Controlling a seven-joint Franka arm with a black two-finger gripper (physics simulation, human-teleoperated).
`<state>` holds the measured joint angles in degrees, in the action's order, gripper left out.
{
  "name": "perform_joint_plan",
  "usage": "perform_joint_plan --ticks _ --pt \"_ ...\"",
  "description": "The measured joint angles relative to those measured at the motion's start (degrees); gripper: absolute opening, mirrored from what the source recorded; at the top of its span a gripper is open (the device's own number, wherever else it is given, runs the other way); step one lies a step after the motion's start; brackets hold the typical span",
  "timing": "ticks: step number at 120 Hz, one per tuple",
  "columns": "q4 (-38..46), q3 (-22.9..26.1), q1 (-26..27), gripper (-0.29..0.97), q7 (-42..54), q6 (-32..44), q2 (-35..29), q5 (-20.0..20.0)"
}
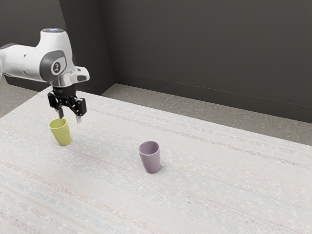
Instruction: Place the left cup onto the right cup
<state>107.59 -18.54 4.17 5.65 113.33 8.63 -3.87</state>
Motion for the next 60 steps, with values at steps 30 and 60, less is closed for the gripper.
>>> perform_joint_plan --ticks 30,60 --pt "-0.8 -0.9 -1.5 0.54 2.6 2.0 2.8 0.8" --pt "-3.7 -1.8 -2.2 0.54 5.7 3.6 6.5 2.2"
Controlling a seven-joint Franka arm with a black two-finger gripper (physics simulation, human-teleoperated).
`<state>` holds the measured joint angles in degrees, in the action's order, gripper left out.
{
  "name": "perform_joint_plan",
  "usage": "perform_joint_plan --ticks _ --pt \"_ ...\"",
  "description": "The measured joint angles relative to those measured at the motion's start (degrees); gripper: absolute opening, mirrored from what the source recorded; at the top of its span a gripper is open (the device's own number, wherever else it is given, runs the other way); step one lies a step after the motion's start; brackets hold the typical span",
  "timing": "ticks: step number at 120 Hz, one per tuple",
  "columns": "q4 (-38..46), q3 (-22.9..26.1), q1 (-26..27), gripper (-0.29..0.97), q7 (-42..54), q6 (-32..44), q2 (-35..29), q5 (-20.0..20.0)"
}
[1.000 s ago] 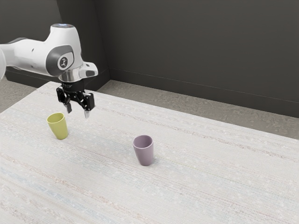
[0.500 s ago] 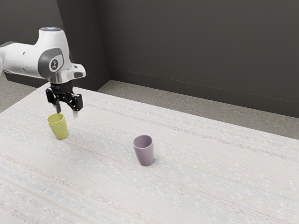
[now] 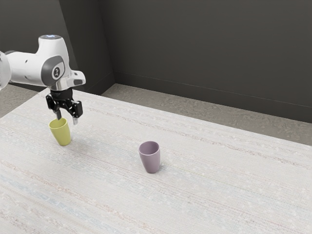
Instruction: Place the left cup onto the right cup
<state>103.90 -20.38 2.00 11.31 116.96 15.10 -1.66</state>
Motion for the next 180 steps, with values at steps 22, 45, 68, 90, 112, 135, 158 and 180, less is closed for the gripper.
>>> perform_joint_plan --ticks 22,45,68,90,112,135,158,180 --pt "-1.7 -0.3 -0.9 0.54 2.1 0.4 2.2 1.3" --pt "-2.2 -0.5 -1.8 0.54 4.0 0.6 3.5 2.6" --pt "-2.2 -0.8 -2.8 0.53 5.6 0.7 4.5 3.9" --pt "-2.2 -1.1 -3.4 0.53 6.9 0.7 5.3 4.6" --pt "-2.2 -1.2 -4.0 0.53 8.0 1.1 6.4 5.1" --pt "-4.1 -1.1 -3.9 0.53 9.0 1.6 8.3 5.3" --pt "-5.2 -1.0 -4.2 0.52 9.9 1.7 9.0 5.3" --pt "-6.2 -0.9 -4.5 0.51 10.5 1.8 10.0 5.3"
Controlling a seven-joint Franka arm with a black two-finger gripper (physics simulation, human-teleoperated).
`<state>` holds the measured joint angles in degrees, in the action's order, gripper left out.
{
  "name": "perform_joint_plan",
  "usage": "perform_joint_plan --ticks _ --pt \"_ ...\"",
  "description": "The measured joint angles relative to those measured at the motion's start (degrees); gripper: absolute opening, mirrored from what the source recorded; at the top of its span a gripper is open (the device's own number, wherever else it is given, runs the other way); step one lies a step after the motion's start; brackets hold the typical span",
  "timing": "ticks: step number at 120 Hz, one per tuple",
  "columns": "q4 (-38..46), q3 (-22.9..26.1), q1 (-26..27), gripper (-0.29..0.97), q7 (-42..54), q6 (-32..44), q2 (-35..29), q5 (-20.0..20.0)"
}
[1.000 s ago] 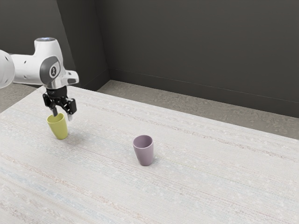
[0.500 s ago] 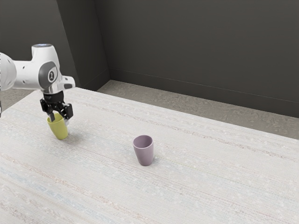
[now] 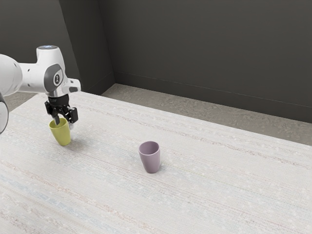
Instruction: Place the left cup onto the right cup
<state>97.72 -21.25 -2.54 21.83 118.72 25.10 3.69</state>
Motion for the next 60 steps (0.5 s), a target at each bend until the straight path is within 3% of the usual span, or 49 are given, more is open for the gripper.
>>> perform_joint_plan --ticks 60 --pt "-2.3 0.8 -1.8 0.39 1.2 0.0 3.0 0.2"
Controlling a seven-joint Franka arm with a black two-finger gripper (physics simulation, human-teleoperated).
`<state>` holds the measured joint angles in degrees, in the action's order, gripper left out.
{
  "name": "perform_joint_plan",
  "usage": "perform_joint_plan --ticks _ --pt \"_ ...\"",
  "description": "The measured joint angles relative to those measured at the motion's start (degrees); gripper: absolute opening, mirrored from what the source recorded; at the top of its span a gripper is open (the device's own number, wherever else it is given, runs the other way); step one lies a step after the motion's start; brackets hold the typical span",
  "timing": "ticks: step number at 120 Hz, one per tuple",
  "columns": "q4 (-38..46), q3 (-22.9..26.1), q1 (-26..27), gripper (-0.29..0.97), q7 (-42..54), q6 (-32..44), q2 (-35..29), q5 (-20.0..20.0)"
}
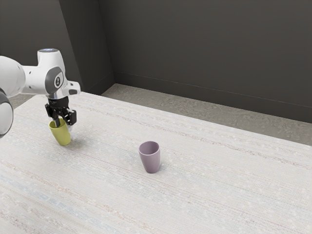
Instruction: Place the left cup onto the right cup
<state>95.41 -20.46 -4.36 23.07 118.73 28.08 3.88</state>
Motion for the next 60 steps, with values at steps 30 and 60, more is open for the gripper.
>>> perform_joint_plan --ticks 30,60 --pt "-0.1 -0.1 -0.2 0.22 0.4 0.1 0.3 0.5" --pt "-0.1 -0.1 -0.4 0.07 0.6 0.1 0.7 0.9"
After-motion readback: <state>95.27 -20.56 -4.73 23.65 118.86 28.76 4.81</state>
